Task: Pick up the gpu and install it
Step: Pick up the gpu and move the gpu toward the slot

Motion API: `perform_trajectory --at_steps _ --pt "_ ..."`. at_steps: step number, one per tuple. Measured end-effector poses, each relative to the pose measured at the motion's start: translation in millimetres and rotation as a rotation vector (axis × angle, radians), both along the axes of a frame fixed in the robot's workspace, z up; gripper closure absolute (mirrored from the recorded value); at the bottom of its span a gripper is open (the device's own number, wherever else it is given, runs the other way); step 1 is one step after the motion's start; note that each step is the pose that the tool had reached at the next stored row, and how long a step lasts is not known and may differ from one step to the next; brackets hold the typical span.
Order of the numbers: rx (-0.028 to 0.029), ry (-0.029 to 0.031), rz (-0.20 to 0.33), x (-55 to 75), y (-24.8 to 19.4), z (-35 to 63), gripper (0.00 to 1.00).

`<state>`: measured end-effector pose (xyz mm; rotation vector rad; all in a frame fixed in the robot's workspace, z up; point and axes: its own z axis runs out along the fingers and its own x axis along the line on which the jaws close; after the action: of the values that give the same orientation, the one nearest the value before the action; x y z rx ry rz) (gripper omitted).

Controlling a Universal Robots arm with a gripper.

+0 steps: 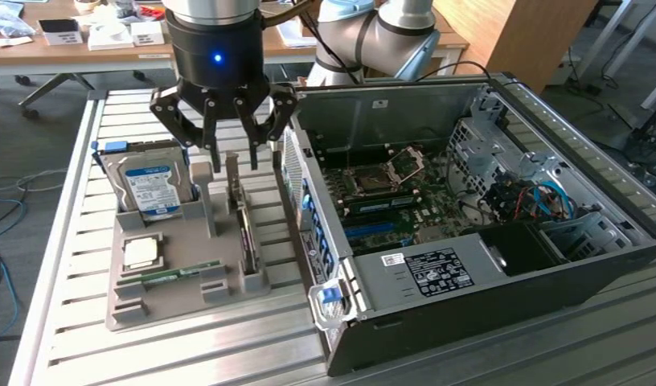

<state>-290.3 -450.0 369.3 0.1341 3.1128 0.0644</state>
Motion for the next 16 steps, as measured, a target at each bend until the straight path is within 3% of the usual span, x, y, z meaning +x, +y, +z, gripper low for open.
perform_trajectory --at_steps 16 --pt "0.0000 -0.0001 0.000 0.0 0.0 -8.3 0.53"
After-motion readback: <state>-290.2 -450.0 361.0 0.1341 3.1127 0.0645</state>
